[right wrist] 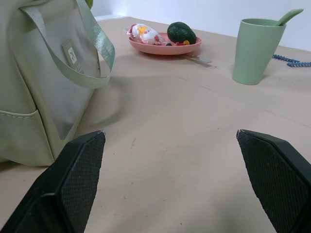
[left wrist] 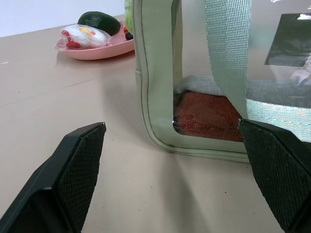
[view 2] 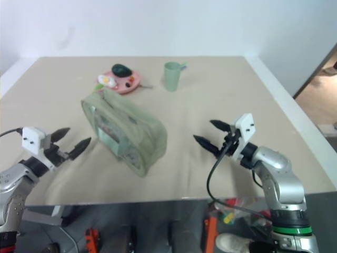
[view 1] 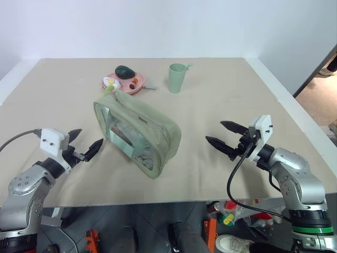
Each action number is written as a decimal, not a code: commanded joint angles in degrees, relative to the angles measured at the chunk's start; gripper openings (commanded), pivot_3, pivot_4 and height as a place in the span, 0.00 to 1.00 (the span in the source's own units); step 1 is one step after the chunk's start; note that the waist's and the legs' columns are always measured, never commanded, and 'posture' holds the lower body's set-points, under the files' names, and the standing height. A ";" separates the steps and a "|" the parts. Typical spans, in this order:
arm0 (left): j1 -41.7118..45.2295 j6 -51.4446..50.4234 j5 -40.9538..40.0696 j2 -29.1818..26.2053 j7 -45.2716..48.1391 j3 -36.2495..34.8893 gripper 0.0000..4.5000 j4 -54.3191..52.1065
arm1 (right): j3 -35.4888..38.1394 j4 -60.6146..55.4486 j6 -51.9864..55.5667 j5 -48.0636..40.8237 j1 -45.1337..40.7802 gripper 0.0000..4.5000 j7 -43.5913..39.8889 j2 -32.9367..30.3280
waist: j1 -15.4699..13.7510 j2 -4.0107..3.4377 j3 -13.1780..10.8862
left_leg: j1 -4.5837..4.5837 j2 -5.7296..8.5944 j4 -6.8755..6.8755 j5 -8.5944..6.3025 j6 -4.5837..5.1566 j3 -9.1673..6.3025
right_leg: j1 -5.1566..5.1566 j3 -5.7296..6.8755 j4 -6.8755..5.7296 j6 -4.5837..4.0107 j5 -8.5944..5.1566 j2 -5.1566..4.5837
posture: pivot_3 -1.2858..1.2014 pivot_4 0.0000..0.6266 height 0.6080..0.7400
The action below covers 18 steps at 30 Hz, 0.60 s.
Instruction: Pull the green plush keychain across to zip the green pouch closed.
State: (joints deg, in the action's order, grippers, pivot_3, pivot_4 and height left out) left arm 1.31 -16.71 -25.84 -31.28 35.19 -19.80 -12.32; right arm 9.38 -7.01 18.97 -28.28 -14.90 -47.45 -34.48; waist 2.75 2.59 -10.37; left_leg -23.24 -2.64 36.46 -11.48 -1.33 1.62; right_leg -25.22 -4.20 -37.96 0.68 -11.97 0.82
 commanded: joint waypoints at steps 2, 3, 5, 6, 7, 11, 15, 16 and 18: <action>-0.11 0.23 -1.24 -0.29 0.34 -1.03 1.00 -1.06 | 0.42 -0.37 -0.80 0.14 -0.44 1.00 -0.02 0.16 | 0.00 0.00 0.00 | 0.00 0.00 0.00 0.00 0.00 0.00 | 0.00 0.00 0.00 0.00 0.00 0.00 | 0.52 0.24 1.00; -0.04 -0.19 -2.23 -0.26 0.87 -1.30 1.00 -1.30 | 0.33 -0.35 -0.60 0.17 -0.49 1.00 -0.02 0.14 | 0.00 0.00 0.00 | 0.00 0.00 0.00 0.00 0.00 0.00 | 0.00 0.00 0.00 0.00 0.00 0.00 | 0.52 0.24 1.00; 0.07 -1.11 -3.68 -0.64 1.64 -1.46 1.00 -1.76 | 0.32 -0.47 -0.16 0.00 -0.73 1.00 -0.01 0.11 | 0.00 0.00 0.00 | -0.01 -0.01 -0.01 0.00 0.00 0.00 | -0.01 0.00 0.00 0.00 0.00 0.00 | 0.52 0.24 1.00; 0.13 -1.37 -4.02 -0.76 1.74 -1.46 1.00 -1.85 | 0.33 -0.46 -0.07 -0.04 -0.83 1.00 -0.01 0.09 | 0.00 0.00 0.00 | -0.01 -0.01 -0.01 0.00 0.00 0.00 | -0.01 0.01 0.00 -0.01 -0.01 0.00 | 0.52 0.24 1.00; 0.15 -1.79 -4.73 -0.92 2.21 -1.54 1.00 -2.08 | 0.28 -0.60 0.10 -0.14 -0.91 1.00 -0.01 0.09 | 0.00 0.00 0.00 | -0.01 0.00 -0.01 0.00 0.00 0.00 | -0.01 0.00 0.00 -0.01 -0.01 0.00 | 0.52 0.24 1.00; -0.05 -3.14 -6.93 -1.93 4.20 -1.81 1.00 -3.01 | 0.02 -1.38 0.69 -0.46 -0.99 1.00 -0.17 0.07 | 0.00 0.00 0.00 | -0.01 0.00 -0.01 0.00 0.00 0.00 | 0.00 0.00 0.00 0.00 0.00 0.00 | 0.52 0.24 1.00; -0.89 -6.70 -13.60 -5.58 9.76 -4.12 1.00 -6.64 | 0.52 -3.67 4.02 -2.92 -1.79 1.00 -1.35 -1.23 | 0.02 0.00 -0.01 | -0.01 -0.01 -0.01 0.00 0.00 0.00 | -0.02 0.00 0.00 -0.01 -0.01 0.01 | 0.52 0.24 1.00; -0.95 -7.68 -15.57 -6.69 11.35 -4.67 1.00 -7.82 | 0.89 -4.57 6.24 -4.52 -2.25 1.00 -1.63 -1.75 | 0.02 -0.01 -0.02 | -0.02 -0.02 -0.01 0.00 0.00 -0.01 | -0.02 0.01 0.00 -0.01 -0.01 0.01 | 0.52 0.24 1.00; -1.39 -8.98 -17.67 -9.19 14.30 -4.42 1.00 -10.41 | 1.66 -6.70 10.61 -8.24 -3.54 1.00 -1.50 -2.18 | 0.05 -0.04 -0.06 | -0.07 -0.04 -0.01 0.00 0.00 0.00 | -0.08 0.01 0.00 -0.02 -0.01 0.01 | 0.52 0.24 1.00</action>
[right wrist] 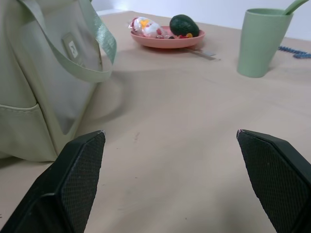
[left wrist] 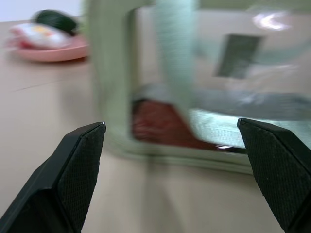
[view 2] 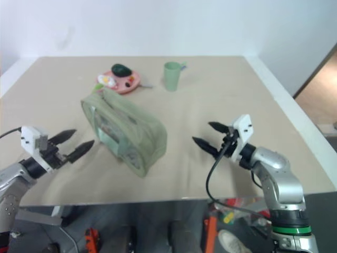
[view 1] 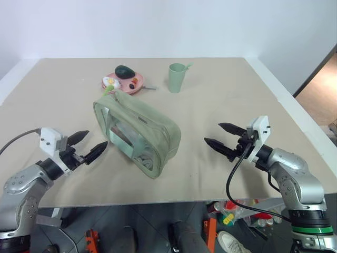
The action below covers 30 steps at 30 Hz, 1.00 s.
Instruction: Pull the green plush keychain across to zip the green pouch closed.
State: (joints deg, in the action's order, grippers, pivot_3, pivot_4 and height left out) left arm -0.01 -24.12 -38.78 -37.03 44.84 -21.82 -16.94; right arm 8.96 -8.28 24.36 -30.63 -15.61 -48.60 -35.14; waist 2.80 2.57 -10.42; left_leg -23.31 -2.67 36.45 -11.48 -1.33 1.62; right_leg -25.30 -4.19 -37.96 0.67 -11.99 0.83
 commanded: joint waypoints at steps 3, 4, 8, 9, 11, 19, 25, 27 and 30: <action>-1.45 -1.91 -5.40 -7.33 9.66 0.24 1.00 -10.88 | 1.46 -9.69 11.38 -11.56 -6.32 1.00 0.30 -1.73 | 0.06 -0.04 -0.02 | 0.04 0.01 -0.02 0.00 0.00 0.01 | 0.01 -0.01 0.00 -0.02 -0.01 0.00 | 0.52 0.24 1.00; -1.30 -2.07 -5.71 -7.94 10.54 1.24 1.00 -12.20 | 0.38 -10.77 12.63 -12.39 -7.83 1.00 0.61 -1.32 | 0.06 -0.04 -0.03 | 0.04 0.01 -0.02 0.00 0.00 0.01 | 0.02 -0.01 0.00 -0.02 -0.01 0.00 | 0.52 0.24 1.00; 1.95 -3.42 -7.24 -8.14 11.65 5.55 1.00 -14.87 | -5.76 -11.77 15.80 -13.34 -15.13 1.00 3.26 4.30 | 0.13 -0.04 -0.03 | 0.06 -0.02 -0.01 0.00 0.00 -0.01 | 0.02 0.00 0.00 -0.04 -0.02 0.04 | 0.52 0.24 1.00; 2.91 -3.44 -6.87 -8.01 11.52 6.57 1.00 -15.10 | -7.09 -10.93 16.21 -12.65 -16.23 1.00 3.78 5.54 | 0.12 -0.04 -0.03 | 0.06 -0.04 0.00 0.00 0.00 -0.04 | 0.01 0.01 0.00 -0.04 -0.02 0.10 | 0.52 0.24 1.00; 4.49 -3.58 -6.16 -7.56 10.97 8.32 1.00 -15.21 | -9.98 -8.74 15.59 -9.82 -17.56 1.00 4.29 7.25 | 0.05 -0.04 -0.03 | 0.05 -0.09 0.00 0.00 0.00 -0.10 | 0.03 0.04 0.00 -0.06 -0.01 0.17 | 0.52 0.24 1.00; 6.18 -4.08 -5.22 -7.01 8.67 10.67 1.00 -15.98 | -12.10 -3.31 14.84 -7.24 -17.77 0.68 3.04 9.35 | -0.04 -0.04 -0.04 | -0.07 -0.04 -0.01 -0.05 0.01 -0.02 | -0.01 -0.02 0.02 -0.02 -0.08 0.09 | 0.52 0.24 1.00; 6.76 -4.62 -5.33 -6.44 6.95 11.42 1.00 -16.56 | -11.44 -3.32 15.36 -8.22 -17.31 0.22 1.08 8.35 | -0.03 -0.04 -0.04 | -0.03 -0.09 -0.01 -0.05 0.02 -0.08 | 0.00 0.02 0.00 -0.08 -0.08 0.16 | 0.52 0.24 1.00; 6.68 -4.67 -5.31 -6.04 6.47 11.79 1.00 -16.81 | -11.42 -3.25 14.80 -7.96 -17.66 0.07 -0.18 7.61 | -0.04 -0.04 -0.04 | -0.03 -0.08 -0.01 -0.05 0.02 -0.07 | 0.00 0.02 0.00 -0.07 -0.07 0.15 | 0.52 0.24 1.00; 6.78 -4.54 -5.02 -5.84 6.21 12.39 1.00 -16.83 | -12.54 -1.73 12.03 -5.62 -19.89 0.01 -4.68 4.91 | -0.04 -0.04 -0.04 | -0.04 -0.07 0.00 -0.05 0.02 -0.05 | 0.00 0.01 0.00 -0.07 -0.07 0.13 | 0.52 0.24 1.00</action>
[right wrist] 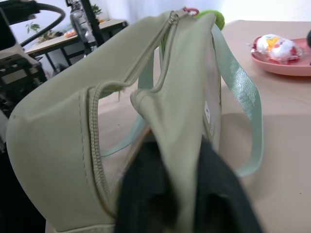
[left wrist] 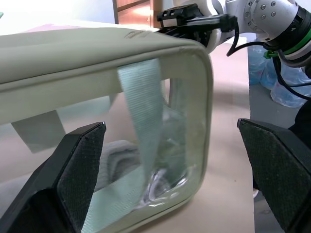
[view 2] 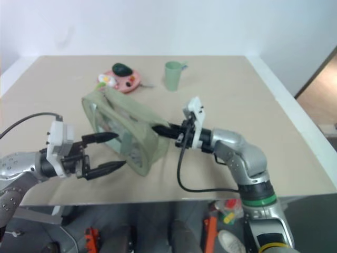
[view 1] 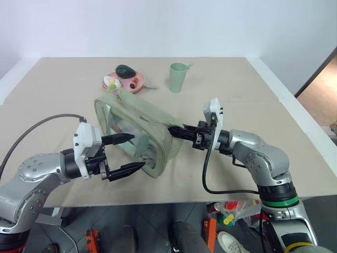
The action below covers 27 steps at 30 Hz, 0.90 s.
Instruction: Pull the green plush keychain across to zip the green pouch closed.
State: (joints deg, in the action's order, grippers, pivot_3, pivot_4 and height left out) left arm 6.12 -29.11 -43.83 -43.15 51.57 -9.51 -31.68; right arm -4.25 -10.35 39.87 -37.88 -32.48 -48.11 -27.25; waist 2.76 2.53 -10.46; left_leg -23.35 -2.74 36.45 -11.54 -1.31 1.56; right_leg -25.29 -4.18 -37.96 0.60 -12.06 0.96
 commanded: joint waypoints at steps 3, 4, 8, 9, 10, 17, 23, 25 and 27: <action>1.48 0.55 0.15 0.55 -0.63 0.78 1.00 -1.80 | -2.42 8.47 -11.29 7.71 -8.97 0.01 -14.47 -7.12 | 0.00 -0.03 -0.04 | 0.00 0.03 0.01 0.00 0.00 0.02 | 0.00 -0.01 0.00 0.00 0.00 -0.02 | 0.52 0.24 1.00; 2.10 0.59 0.28 0.70 -0.56 1.34 1.00 -1.57 | -3.92 14.85 -16.59 11.05 -12.55 0.01 -18.31 -8.07 | 0.01 -0.03 -0.05 | 0.01 0.04 0.02 0.00 0.00 0.04 | -0.01 -0.02 0.00 0.02 0.01 -0.02 | 0.52 0.24 1.00; 4.31 0.61 0.62 1.11 0.39 3.27 1.00 -1.10 | -8.20 42.92 -38.21 22.52 -26.21 0.01 -27.44 -7.59 | 0.21 -0.01 -0.06 | 0.11 0.03 0.06 0.03 0.04 0.05 | 0.05 0.00 0.00 -0.02 0.10 0.02 | 0.52 0.24 1.00; 4.80 0.50 0.67 1.27 0.38 3.57 1.00 -1.02 | -8.45 49.23 -42.72 24.36 -29.23 0.01 -28.41 -6.83 | 0.23 -0.02 -0.06 | 0.14 0.02 0.06 0.04 0.04 0.05 | 0.06 -0.01 0.00 -0.03 0.10 0.04 | 0.52 0.24 1.00; 5.11 0.44 0.73 1.38 0.37 3.74 1.00 -0.92 | -8.44 53.98 -46.13 25.60 -31.40 0.01 -29.19 -6.11 | 0.22 -0.02 -0.06 | 0.13 0.02 0.05 0.04 0.04 0.05 | 0.04 -0.01 0.00 -0.05 0.11 0.05 | 0.52 0.24 1.00; 5.61 -0.24 0.96 3.04 -2.47 4.64 1.00 -1.96 | -4.23 69.95 -52.11 26.82 -37.91 0.23 -33.29 -3.77 | 0.11 -0.03 -0.07 | 0.05 -0.02 -0.09 -0.14 0.31 0.00 | 0.03 0.00 -0.01 0.07 0.08 0.05 | 0.52 0.24 1.00; 4.62 -0.62 0.80 3.06 -3.68 4.19 1.00 -2.52 | 5.78 58.65 -37.89 18.21 -35.08 0.70 -30.94 -6.10 | 0.00 -0.11 -0.12 | 0.01 0.00 -0.08 -0.19 0.34 0.00 | -0.01 0.00 -0.02 0.09 0.05 0.01 | 0.52 0.24 1.00; 4.61 -0.65 0.86 3.05 -3.69 4.31 1.00 -2.52 | 8.69 52.17 -33.42 16.08 -31.98 0.85 -28.45 -7.58 | -0.02 -0.11 -0.12 | 0.02 0.00 -0.07 -0.19 0.34 -0.02 | 0.00 0.03 -0.05 0.12 0.03 0.01 | 0.52 0.24 1.00; 4.96 -0.74 0.83 3.25 -3.92 4.29 1.00 -2.15 | 10.90 43.37 -29.20 14.21 -26.84 0.99 -25.92 -9.09 | -0.26 -0.11 -0.12 | 0.02 0.00 -0.06 -0.18 0.34 -0.03 | 0.03 0.05 -0.05 0.13 0.02 0.01 | 0.52 0.24 1.00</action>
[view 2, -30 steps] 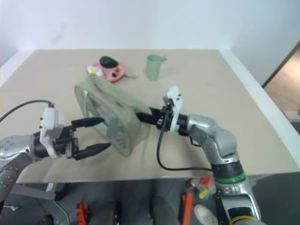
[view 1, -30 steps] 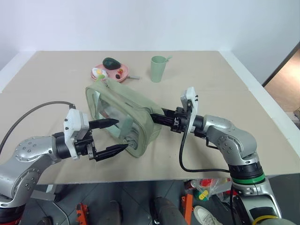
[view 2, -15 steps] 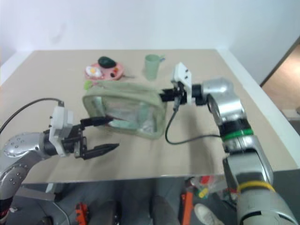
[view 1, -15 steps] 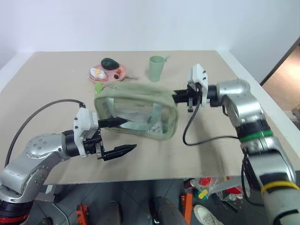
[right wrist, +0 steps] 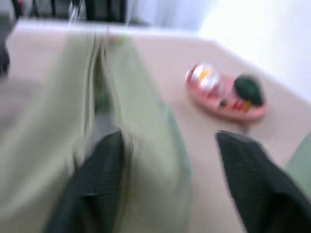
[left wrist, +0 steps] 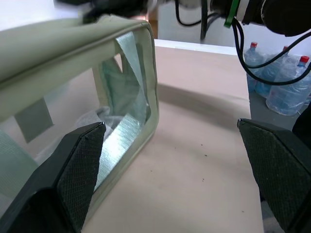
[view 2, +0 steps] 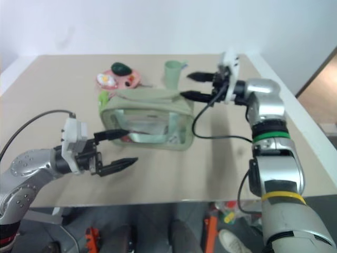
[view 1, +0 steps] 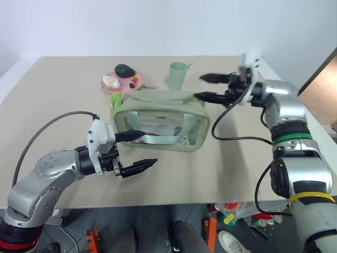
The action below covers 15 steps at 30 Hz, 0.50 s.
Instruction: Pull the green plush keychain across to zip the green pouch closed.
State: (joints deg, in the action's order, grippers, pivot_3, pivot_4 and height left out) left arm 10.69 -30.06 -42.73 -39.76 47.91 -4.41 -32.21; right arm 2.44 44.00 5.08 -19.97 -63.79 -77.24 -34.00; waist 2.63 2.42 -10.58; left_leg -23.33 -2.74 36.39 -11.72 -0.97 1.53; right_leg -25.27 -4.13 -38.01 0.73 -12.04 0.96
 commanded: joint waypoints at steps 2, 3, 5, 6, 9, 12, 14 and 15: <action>0.97 0.08 -0.63 0.46 -0.97 -1.30 1.00 -0.84 | 6.13 -23.48 10.84 -6.33 12.25 0.99 6.31 -3.77 | -0.26 0.00 0.00 | 0.00 0.02 0.04 0.00 0.00 -0.02 | 0.03 0.03 -0.01 0.04 -0.03 -0.02 | 0.52 0.24 1.00; 1.15 -0.06 -0.85 0.68 -1.18 -1.54 1.00 -0.49 | 6.83 -29.46 13.40 -7.66 15.91 0.99 8.26 -3.98 | -0.23 0.00 0.00 | 0.00 0.04 0.04 0.00 0.00 -0.02 | 0.02 0.02 -0.02 0.06 -0.05 -0.04 | 0.52 0.24 1.00; 1.13 -0.30 0.00 -0.33 0.05 -0.63 1.00 -0.45 | 7.01 -40.32 16.88 -9.01 22.93 0.99 12.86 -3.01 | -0.15 -0.01 0.00 | -0.01 0.07 0.04 0.00 0.00 0.01 | 0.02 -0.02 -0.04 0.12 -0.05 -0.07 | 0.52 0.24 1.00; 1.22 -0.22 0.36 -0.52 0.43 -0.23 1.00 -0.59 | 6.49 -44.22 17.95 -9.08 25.72 0.99 14.43 -2.68 | 0.09 -0.02 0.00 | 0.00 0.06 0.05 0.00 0.00 0.01 | 0.02 -0.02 -0.05 0.13 -0.06 -0.06 | 0.52 0.24 1.00; 2.32 -0.37 0.25 -0.24 0.35 -0.02 1.00 -0.32 | 5.31 -51.65 21.18 -10.18 30.55 0.99 18.43 -1.16 | 0.66 -0.08 -0.04 | 0.12 0.04 0.04 0.00 -0.01 0.07 | -0.01 -0.13 -0.13 0.14 -0.02 0.00 | 0.52 0.24 1.00; 3.19 -0.15 0.84 -0.34 0.71 0.25 1.00 0.53 | 3.60 -54.76 22.49 -10.15 32.49 0.99 21.02 0.47 | 0.76 -0.08 -0.04 | 0.23 0.00 0.08 0.07 -0.08 0.00 | 0.03 -0.13 -0.13 -0.04 0.11 0.12 | 0.52 0.24 1.00; 3.23 -0.03 1.10 -0.37 0.85 0.29 1.00 0.64 | 2.65 -54.92 21.79 -9.24 32.89 0.99 21.80 1.08 | 0.77 -0.08 -0.04 | 0.25 0.00 0.08 0.16 -0.07 -0.03 | 0.04 -0.13 -0.13 -0.20 0.09 0.16 | 0.52 0.24 1.00; 3.14 0.00 1.16 -0.42 0.95 0.21 1.00 0.59 | 2.40 -54.85 21.37 -8.88 33.01 0.99 22.00 1.13 | 0.76 -0.08 -0.04 | 0.25 0.01 0.10 0.20 -0.08 -0.03 | 0.04 -0.14 -0.13 -0.20 0.12 0.15 | 0.52 0.24 1.00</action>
State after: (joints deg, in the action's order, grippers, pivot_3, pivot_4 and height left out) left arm 13.27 -30.47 -41.64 -39.60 48.34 -3.82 -30.85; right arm 4.33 -8.89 27.34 -28.91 -30.73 -55.87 -32.70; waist 3.39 2.34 -10.61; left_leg -23.09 -2.72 36.51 -11.48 -1.07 1.50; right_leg -25.22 -4.27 -38.13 0.53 -11.91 1.11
